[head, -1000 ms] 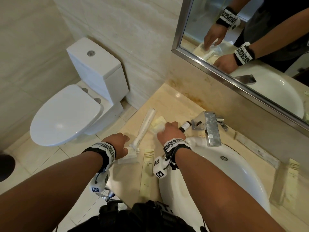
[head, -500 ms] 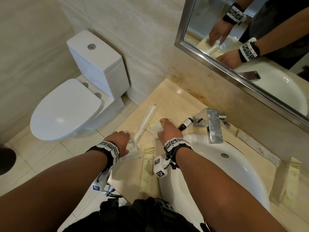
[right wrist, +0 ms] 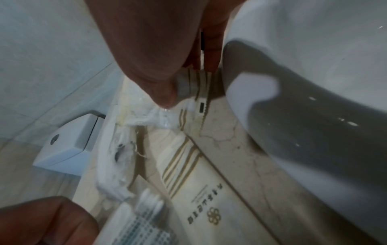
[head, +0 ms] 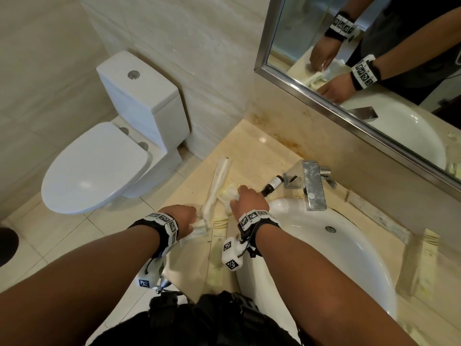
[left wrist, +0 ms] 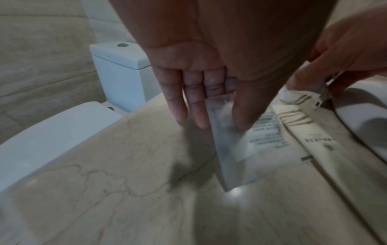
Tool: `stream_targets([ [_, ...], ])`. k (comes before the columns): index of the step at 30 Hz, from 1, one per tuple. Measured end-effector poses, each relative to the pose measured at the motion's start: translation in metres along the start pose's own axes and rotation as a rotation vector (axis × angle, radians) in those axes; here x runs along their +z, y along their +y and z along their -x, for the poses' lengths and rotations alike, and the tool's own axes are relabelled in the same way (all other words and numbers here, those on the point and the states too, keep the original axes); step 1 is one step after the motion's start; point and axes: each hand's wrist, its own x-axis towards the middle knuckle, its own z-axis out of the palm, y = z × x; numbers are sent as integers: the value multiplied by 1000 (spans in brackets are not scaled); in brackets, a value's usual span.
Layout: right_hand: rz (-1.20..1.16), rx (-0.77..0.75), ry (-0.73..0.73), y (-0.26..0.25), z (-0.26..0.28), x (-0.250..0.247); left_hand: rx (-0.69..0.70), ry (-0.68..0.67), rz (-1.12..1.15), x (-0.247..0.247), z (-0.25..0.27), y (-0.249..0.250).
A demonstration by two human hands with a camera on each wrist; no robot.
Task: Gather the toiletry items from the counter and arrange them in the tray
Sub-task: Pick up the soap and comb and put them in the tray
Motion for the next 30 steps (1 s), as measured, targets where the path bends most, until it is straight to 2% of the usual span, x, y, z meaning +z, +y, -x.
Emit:
stream_targets([
  [12, -320, -33, -10, 27, 34, -19, 52, -54, 74, -4, 20, 21],
  [15, -398, -2, 4, 35, 46, -23, 97, -11, 138, -11, 26, 30],
  [22, -517, -42, 66, 55, 70, -44, 154, 186, 359, -43, 37, 60],
  [27, -564, -54, 139, 68, 89, -56, 138, 270, 379, -65, 44, 98],
  [30, -554, -64, 191, 73, 101, -62, 176, 301, 305, -67, 47, 116],
])
